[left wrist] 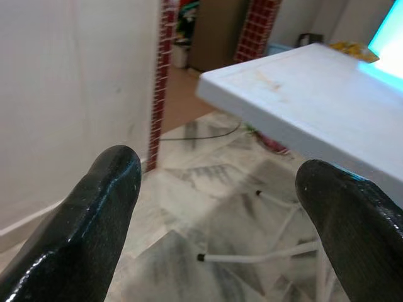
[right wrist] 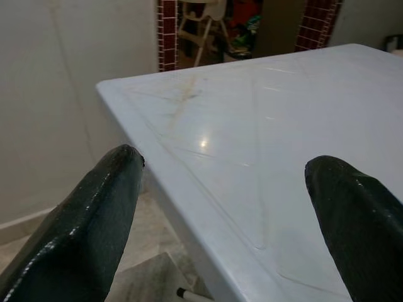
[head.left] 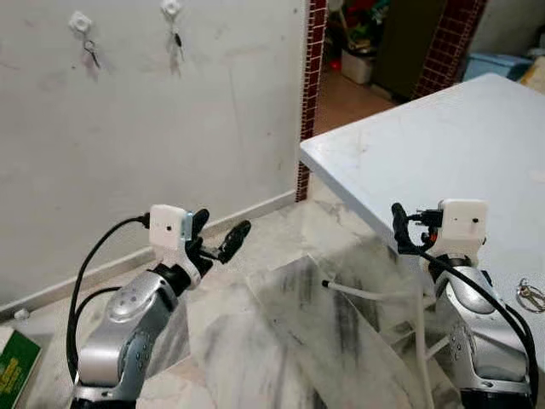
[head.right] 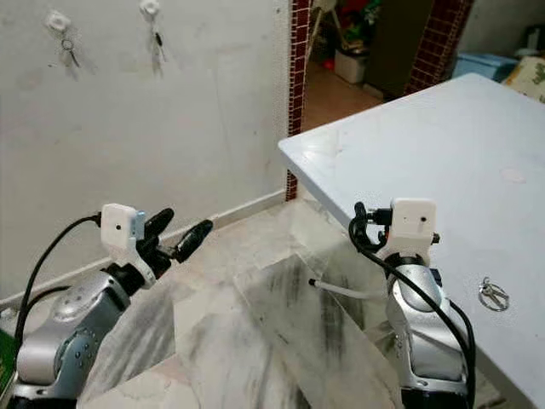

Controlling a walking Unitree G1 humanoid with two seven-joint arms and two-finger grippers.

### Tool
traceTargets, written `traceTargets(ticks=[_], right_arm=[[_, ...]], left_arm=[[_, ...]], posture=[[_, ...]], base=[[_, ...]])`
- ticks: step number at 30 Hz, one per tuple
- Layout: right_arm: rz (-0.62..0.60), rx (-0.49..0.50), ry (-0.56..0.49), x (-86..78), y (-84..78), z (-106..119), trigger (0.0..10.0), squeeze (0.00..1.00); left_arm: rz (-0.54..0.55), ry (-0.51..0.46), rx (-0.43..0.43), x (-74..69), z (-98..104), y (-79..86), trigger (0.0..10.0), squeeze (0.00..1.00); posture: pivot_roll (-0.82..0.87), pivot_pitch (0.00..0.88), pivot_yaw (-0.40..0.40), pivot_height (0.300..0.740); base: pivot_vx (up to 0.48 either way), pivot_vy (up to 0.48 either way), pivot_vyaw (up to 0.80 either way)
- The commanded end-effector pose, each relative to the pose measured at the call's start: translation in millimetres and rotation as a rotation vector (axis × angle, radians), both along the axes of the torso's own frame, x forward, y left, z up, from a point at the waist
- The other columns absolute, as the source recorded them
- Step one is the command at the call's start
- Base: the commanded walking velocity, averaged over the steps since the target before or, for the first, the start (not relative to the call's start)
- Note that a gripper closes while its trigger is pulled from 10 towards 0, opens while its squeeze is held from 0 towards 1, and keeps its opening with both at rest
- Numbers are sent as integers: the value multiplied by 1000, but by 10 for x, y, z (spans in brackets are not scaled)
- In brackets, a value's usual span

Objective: Hang keys on a hook

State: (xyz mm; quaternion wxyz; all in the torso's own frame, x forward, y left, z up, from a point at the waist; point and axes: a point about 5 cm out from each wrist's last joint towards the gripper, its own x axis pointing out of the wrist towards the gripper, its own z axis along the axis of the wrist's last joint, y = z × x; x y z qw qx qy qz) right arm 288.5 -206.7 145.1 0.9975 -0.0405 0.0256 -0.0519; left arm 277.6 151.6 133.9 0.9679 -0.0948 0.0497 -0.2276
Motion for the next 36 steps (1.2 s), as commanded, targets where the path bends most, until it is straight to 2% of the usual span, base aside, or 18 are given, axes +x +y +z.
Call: traceTargets(ticks=[1,8,17,29,36], right_arm=[[-12,-31,-18,-7,-7,46,10000,0],[-98,-94,-22,-12,-122,67,10000,0],[-102,-91,-12,-8,-106,58,10000,0],[-101,-98,-15,-15,-88,66,10000,0],[-103,-97,-16,-14,-77,71,10000,0]], left_arm=[[26,-16,17,48,39,83,10000,0],[37,-4,32,166,49,143,10000,0],[37,17,35,220,32,175,10000,0],[21,20,39,226,25,148,10000,0],[12,23,44,217,20,140,10000,0]], posture=[[-24,45,33,740],[-34,50,44,740],[-40,63,43,740],[-44,74,49,740],[-41,79,52,740]], base=[[0,0,0],[0,0,-757],[0,0,-769],[0,0,-769],[0,242,-769]])
